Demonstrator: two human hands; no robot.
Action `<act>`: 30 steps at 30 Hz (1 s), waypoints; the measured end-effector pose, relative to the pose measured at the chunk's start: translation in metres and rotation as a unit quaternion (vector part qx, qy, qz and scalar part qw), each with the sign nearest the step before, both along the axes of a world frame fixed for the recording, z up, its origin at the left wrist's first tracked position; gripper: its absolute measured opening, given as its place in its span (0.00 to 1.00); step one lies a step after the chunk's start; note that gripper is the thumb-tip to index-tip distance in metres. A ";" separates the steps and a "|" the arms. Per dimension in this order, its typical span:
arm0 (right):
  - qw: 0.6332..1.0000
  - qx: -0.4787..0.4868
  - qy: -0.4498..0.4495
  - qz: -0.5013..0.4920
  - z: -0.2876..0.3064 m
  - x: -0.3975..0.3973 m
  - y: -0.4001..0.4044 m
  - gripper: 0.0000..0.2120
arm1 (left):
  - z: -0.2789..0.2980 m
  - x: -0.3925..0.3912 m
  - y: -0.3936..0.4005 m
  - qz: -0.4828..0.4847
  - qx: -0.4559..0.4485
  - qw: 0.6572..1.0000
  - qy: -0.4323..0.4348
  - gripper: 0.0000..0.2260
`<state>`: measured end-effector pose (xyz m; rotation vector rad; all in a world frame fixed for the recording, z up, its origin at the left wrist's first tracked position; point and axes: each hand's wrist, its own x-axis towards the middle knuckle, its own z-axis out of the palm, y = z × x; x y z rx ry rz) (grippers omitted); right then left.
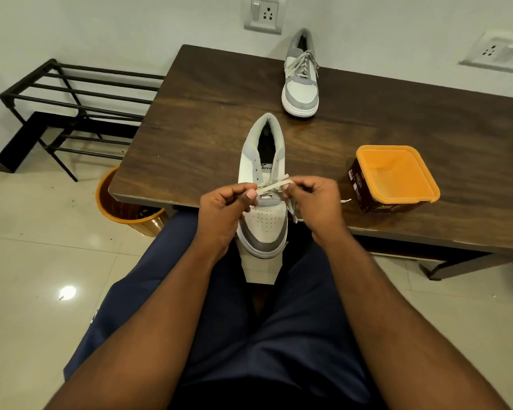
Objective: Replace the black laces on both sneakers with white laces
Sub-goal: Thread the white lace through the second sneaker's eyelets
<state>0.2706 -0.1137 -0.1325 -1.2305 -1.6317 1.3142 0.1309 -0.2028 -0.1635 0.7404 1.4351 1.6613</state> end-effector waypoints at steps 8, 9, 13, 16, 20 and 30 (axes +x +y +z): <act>0.937 0.073 -0.305 0.151 0.006 0.010 0.015 0.37 | -0.009 -0.009 0.003 0.008 -0.018 0.999 0.041 0.08; 0.931 0.111 -0.298 0.181 0.009 0.004 0.009 0.37 | -0.009 -0.007 0.003 -0.002 -0.009 0.999 0.054 0.09; 0.958 0.087 -0.147 0.230 0.002 -0.011 -0.004 0.20 | -0.008 -0.001 0.002 -0.009 0.034 0.987 0.155 0.19; 0.965 0.078 -0.106 0.228 -0.003 -0.013 -0.005 0.03 | -0.008 -0.002 0.000 -0.020 0.028 0.975 0.221 0.23; 0.992 0.020 -0.016 0.125 -0.001 -0.016 -0.004 0.02 | -0.014 0.000 0.005 0.028 0.028 0.978 0.204 0.18; 0.995 0.045 -0.090 0.008 -0.012 -0.027 0.018 0.05 | -0.035 -0.006 0.023 0.101 0.013 0.932 0.348 0.10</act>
